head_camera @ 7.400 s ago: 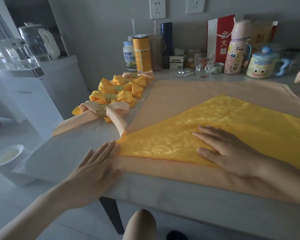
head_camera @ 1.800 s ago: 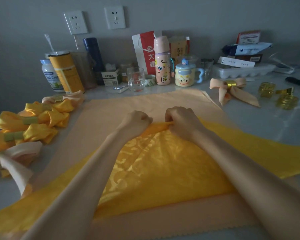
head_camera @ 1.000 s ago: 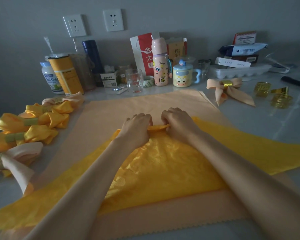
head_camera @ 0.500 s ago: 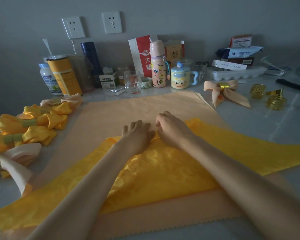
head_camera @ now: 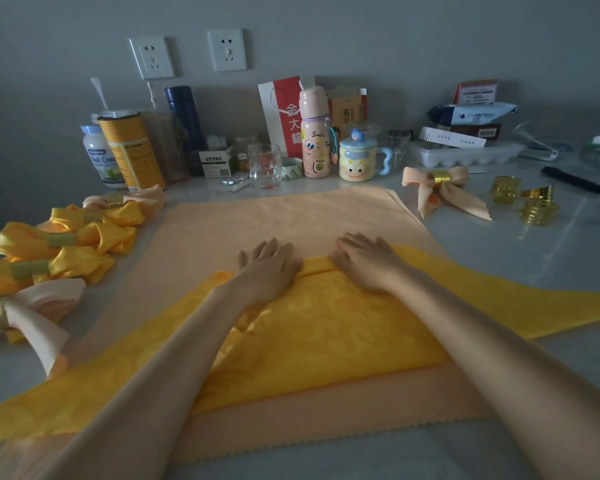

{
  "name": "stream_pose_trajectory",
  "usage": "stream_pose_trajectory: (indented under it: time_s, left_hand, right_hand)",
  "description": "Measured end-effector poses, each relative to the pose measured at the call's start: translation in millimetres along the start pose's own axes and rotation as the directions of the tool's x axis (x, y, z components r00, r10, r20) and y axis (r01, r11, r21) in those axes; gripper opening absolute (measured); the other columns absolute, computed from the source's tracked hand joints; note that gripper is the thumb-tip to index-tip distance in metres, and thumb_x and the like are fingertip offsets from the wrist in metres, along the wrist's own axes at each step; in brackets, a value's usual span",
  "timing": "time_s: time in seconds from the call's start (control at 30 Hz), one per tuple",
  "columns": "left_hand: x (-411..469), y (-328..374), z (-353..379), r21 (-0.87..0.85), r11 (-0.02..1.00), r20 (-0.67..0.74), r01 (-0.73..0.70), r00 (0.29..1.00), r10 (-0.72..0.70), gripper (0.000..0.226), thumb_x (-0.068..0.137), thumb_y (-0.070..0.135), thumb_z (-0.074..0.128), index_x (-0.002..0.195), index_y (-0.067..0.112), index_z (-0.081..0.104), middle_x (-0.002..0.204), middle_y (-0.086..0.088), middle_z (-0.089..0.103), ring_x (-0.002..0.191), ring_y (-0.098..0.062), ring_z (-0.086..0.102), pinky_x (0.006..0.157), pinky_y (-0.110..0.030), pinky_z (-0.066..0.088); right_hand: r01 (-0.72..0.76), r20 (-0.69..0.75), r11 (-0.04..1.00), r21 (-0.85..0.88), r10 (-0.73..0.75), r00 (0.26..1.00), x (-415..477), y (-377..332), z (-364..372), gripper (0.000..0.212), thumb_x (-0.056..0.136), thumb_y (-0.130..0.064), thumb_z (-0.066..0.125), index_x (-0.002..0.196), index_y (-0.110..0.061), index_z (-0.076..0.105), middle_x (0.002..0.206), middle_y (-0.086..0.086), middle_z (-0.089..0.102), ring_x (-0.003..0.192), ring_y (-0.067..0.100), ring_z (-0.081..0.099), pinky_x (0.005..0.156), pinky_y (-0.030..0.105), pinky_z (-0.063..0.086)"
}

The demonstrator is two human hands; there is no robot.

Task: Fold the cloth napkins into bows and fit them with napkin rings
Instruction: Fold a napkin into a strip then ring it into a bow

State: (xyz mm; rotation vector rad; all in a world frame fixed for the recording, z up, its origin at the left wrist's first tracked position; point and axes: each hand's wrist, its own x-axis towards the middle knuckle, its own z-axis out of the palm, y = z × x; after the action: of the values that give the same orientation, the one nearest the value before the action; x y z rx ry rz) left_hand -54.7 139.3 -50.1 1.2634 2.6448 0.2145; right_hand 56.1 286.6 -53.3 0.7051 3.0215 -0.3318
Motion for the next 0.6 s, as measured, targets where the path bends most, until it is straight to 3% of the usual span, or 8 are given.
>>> stream_pose_trajectory:
  time_s: [0.1,0.17,0.23,0.33,0.47,0.6]
  left_hand:
    - [-2,-5,-15,-0.063,0.995,0.002,-0.073,0.997,0.073,0.045,0.099,0.039,0.037,0.138,0.016,0.041,0.146,-0.008,0.035,0.137,-0.027,0.028,0.112,-0.040,0.022]
    - [-5,-9,-25,-0.107,0.990,0.017,-0.095,0.995,0.098,0.038,0.096,0.029,0.050,0.130,0.011,0.050,0.137,-0.009,0.047,0.126,-0.025,0.043,0.101,-0.029,0.034]
    - [-7,-15,-31,-0.114,0.990,0.032,-0.084,0.996,0.088,0.040,0.091,0.026,0.058,0.128,0.011,0.051,0.134,-0.007,0.049,0.122,-0.022,0.046,0.093,-0.025,0.036]
    - [-10,-19,-35,-0.075,0.995,0.000,-0.067,0.998,0.067,0.043,0.086,0.024,0.065,0.125,0.011,0.053,0.130,-0.007,0.051,0.119,-0.022,0.048,0.088,-0.024,0.036]
    - [-11,-13,-27,-0.055,0.995,-0.156,-0.088,0.985,0.078,0.027,0.088,0.016,0.060,0.113,0.010,0.058,0.122,-0.008,0.054,0.112,-0.023,0.049,0.081,-0.022,0.036]
    - [-11,-7,-21,-0.050,0.995,-0.222,-0.081,0.973,0.068,0.016,0.085,0.013,0.057,0.099,0.020,0.054,0.116,-0.005,0.053,0.104,-0.026,0.054,0.086,-0.040,0.048]
  right_hand:
    - [0.068,-0.140,0.998,-0.006,-0.068,0.988,-2,1,-3,0.041,0.101,-0.034,0.029,0.130,-0.013,0.049,0.143,0.005,0.042,0.136,0.017,0.029,0.114,0.040,0.010]
    - [0.128,-0.169,0.992,0.000,-0.126,0.978,-6,-5,-9,0.033,0.097,-0.021,0.039,0.125,-0.016,0.055,0.134,0.001,0.051,0.131,0.016,0.038,0.114,0.038,0.010]
    - [0.135,-0.146,0.990,0.043,-0.127,0.981,-10,-8,-15,0.036,0.092,-0.011,0.044,0.125,-0.017,0.057,0.132,0.001,0.054,0.127,0.019,0.044,0.114,0.038,0.018]
    - [0.118,-0.178,0.985,0.129,-0.094,0.980,-16,-7,-21,0.033,0.086,-0.007,0.052,0.116,-0.017,0.061,0.123,0.003,0.059,0.115,0.023,0.053,0.101,0.038,0.038]
    - [0.133,-0.288,0.991,0.016,-0.123,0.950,-27,-10,-21,0.016,0.085,-0.009,0.053,0.098,-0.016,0.059,0.104,0.002,0.060,0.097,0.023,0.055,0.086,0.032,0.037]
    - [0.148,-0.318,0.974,-0.174,-0.198,0.927,-37,-10,-19,0.014,0.087,-0.010,0.052,0.101,-0.013,0.052,0.104,0.005,0.055,0.096,0.025,0.053,0.077,0.031,0.033]
